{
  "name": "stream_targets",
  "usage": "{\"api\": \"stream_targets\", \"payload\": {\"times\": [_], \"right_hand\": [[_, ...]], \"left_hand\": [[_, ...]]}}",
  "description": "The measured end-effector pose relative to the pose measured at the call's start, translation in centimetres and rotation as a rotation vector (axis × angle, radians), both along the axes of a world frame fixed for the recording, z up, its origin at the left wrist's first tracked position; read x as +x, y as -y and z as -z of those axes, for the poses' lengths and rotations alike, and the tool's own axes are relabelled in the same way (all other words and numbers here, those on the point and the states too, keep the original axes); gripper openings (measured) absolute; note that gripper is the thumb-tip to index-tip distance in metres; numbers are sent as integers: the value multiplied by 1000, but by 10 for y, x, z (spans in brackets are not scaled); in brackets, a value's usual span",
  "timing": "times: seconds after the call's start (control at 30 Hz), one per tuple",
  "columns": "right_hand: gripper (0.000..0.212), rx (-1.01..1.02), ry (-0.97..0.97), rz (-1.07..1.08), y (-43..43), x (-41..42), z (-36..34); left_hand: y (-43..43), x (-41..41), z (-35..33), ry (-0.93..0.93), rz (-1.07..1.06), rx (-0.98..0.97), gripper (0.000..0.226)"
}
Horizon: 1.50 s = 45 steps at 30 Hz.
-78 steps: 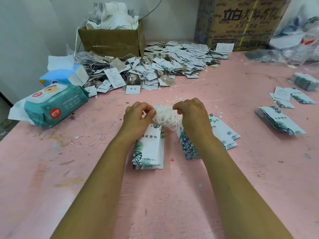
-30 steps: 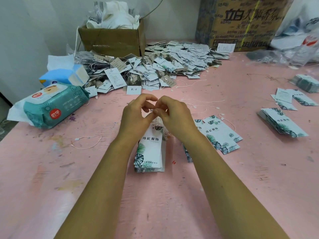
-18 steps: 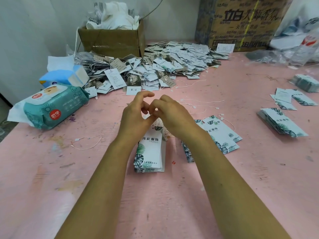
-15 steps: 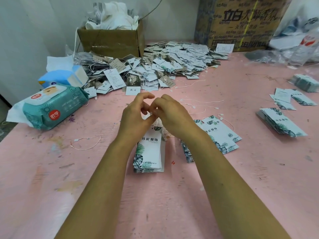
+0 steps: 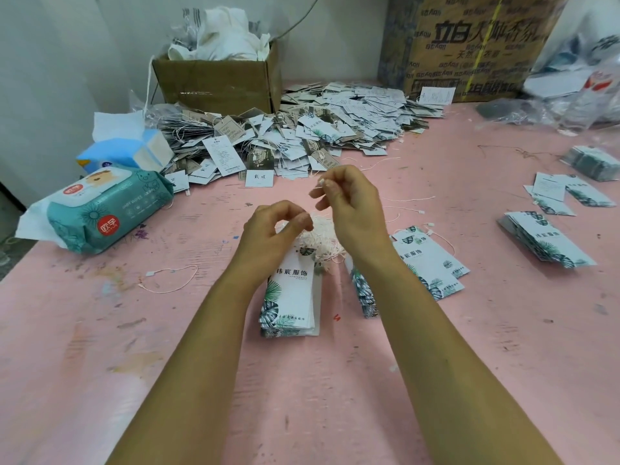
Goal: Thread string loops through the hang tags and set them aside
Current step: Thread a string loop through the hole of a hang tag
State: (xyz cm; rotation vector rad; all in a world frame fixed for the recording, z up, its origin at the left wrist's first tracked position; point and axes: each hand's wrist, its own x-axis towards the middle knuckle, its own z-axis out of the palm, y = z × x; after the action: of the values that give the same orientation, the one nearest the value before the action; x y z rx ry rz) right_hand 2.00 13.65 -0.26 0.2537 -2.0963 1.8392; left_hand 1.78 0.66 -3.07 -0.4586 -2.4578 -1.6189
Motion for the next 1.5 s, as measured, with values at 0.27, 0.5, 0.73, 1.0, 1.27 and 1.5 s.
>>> {"api": "stream_targets", "payload": {"times": [0.27, 0.5, 0.73, 1.0, 1.27, 1.5], "right_hand": [[16, -102, 148, 372, -47, -8, 10], [10, -64, 204, 512, -60, -9, 17], [32, 745, 380, 419, -53, -1, 21], [66, 500, 90, -160, -14, 4, 14], [29, 487, 4, -156, -15, 3, 19], [37, 507, -63, -83, -55, 5, 4]], "left_hand": [[6, 1, -3, 30, -60, 99, 20], [4, 3, 2, 20, -189, -82, 21], [1, 5, 2, -6, -162, -40, 20], [-6, 7, -1, -96, -162, -142, 15], [-3, 11, -4, -70, -203, -56, 15], [29, 17, 1, 207, -57, -194, 29]]}}
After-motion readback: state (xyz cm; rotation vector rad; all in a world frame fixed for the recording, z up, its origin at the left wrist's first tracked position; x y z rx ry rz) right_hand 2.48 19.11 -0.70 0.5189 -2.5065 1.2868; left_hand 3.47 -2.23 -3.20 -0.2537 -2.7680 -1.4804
